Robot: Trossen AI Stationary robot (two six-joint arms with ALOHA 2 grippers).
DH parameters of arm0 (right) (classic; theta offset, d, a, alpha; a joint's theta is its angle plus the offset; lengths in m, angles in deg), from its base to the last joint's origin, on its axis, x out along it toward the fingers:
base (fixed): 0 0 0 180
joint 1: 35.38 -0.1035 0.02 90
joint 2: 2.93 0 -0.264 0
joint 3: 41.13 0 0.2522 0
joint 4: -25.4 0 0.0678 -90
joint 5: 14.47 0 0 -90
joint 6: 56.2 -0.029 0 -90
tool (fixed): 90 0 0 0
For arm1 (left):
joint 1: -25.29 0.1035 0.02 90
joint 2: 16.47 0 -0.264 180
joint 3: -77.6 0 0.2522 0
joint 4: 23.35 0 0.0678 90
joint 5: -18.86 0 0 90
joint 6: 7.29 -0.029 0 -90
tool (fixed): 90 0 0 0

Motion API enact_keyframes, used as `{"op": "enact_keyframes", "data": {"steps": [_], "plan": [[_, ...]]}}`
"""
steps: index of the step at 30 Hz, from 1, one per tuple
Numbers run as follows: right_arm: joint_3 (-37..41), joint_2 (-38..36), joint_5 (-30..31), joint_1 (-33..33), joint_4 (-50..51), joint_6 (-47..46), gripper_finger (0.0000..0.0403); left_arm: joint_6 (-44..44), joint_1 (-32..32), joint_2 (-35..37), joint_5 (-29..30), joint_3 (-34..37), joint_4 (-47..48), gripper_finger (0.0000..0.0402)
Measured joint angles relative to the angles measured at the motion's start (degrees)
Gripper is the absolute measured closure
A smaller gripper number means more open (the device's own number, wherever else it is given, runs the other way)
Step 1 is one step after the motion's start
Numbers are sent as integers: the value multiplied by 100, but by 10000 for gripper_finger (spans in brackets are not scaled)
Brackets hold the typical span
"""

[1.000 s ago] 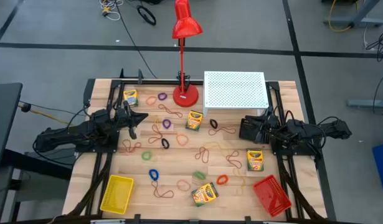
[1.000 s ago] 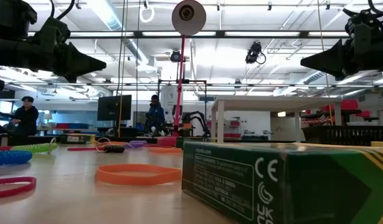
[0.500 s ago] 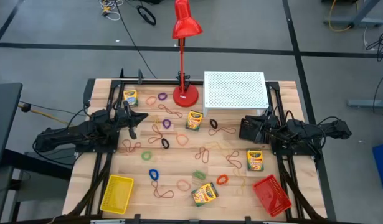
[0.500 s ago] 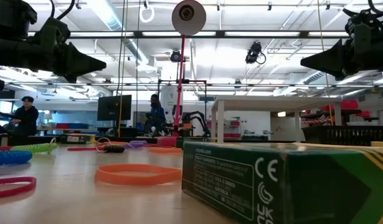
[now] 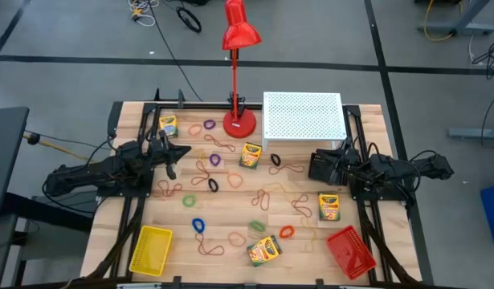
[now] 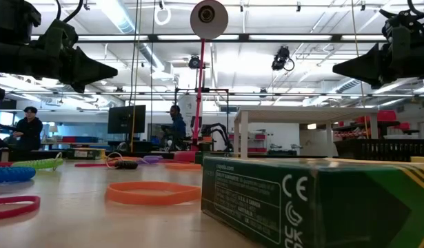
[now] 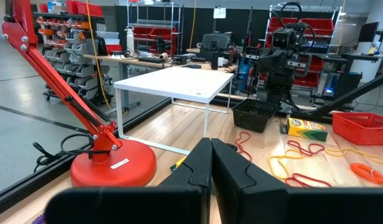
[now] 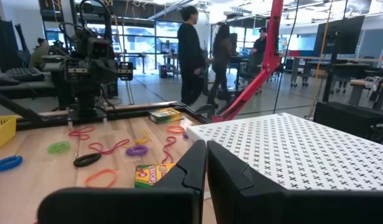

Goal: Pick & Place Office Desk Supplies
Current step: Put the black bin on the shelf

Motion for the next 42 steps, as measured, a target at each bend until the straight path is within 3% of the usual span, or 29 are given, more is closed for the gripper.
{"op": "enact_keyframes", "data": {"steps": [6,11,15,18,21,25,30,36,42], "plan": [[0,0,-2,0,-46,33,378,130,1,2,0,-1,0,392],[0,0,-143,0,-456,-918,378,114,1,1,0,-2,2,392],[0,2,-151,0,-1052,-990,378,135,-8,2,0,0,2,392],[0,2,-795,2,-1620,-1003,378,45,-8,2,0,-2,2,392],[-119,219,-1456,-53,-1534,-1018,391,-149,-6,2,60,-2,2,392],[-546,1101,-1034,-219,-1049,-1139,397,-205,-6,2,125,0,2,392],[-1504,2725,-541,-495,-55,-1605,399,-200,-6,0,111,-1,2,392],[-2799,4530,-437,-902,1681,-2567,401,-192,-6,2,109,-2,2,392],[-4070,5727,-573,-1071,3945,-3665,402,-190,-6,2,109,-1,4,392]]}}
